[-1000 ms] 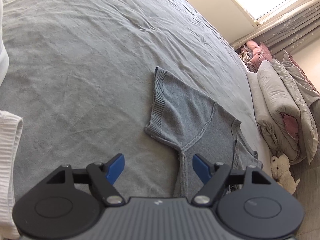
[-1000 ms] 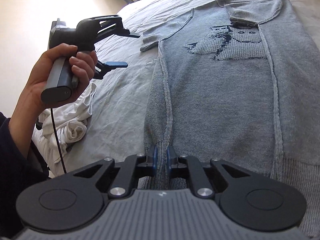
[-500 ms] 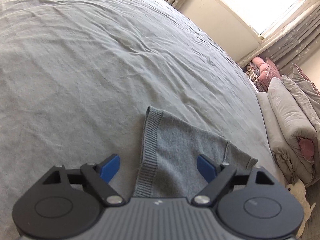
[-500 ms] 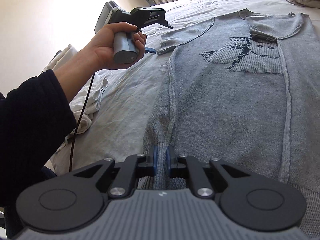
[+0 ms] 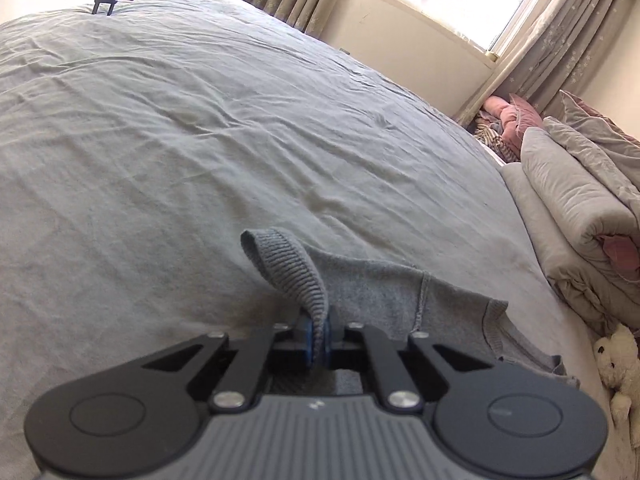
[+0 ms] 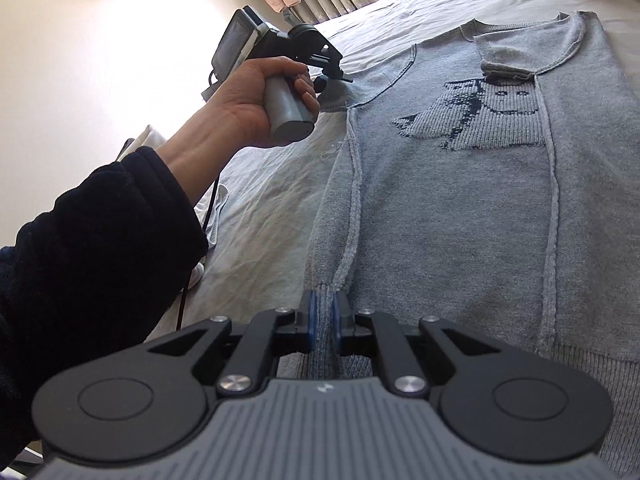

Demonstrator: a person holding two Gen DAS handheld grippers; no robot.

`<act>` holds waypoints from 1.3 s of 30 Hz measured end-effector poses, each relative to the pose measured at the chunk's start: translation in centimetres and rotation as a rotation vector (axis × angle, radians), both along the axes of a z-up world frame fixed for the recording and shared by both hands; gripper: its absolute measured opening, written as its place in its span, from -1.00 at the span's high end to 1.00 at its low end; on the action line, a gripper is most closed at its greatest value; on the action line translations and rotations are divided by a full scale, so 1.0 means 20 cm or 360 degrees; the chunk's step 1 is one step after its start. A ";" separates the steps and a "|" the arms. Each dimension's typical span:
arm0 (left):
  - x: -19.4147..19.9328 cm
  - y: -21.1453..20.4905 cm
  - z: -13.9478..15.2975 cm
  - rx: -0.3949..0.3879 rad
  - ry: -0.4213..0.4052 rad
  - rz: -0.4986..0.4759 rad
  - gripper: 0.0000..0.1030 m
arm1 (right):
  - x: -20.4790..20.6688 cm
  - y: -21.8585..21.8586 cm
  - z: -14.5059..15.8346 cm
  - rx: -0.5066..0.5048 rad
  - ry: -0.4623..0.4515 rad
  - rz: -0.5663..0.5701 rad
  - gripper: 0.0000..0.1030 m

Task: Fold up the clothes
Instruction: 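Fold the shoulder edge over the body with the left gripper while the right holds the hem, then open the left gripper to release the folded side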

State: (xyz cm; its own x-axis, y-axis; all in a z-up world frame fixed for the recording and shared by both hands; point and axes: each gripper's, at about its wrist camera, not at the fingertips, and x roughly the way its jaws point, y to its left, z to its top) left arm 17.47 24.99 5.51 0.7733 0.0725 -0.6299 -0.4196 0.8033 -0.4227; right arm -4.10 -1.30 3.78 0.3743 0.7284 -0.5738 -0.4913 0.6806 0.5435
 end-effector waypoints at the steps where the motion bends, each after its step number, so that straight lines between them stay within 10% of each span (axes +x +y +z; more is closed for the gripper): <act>1: -0.01 -0.03 0.04 0.0003 -0.0035 -0.0023 0.91 | 0.00 -0.01 0.01 0.0010 -0.0001 -0.0006 0.79; 8: 0.04 -0.43 0.26 0.0148 -0.0159 -0.0293 0.91 | -0.01 -0.03 0.01 0.0072 0.0079 -0.0041 0.79; 39: 0.33 -1.15 0.02 0.0469 0.0086 -0.0574 0.89 | -0.07 -0.27 -0.03 0.0111 0.0296 -0.0522 0.76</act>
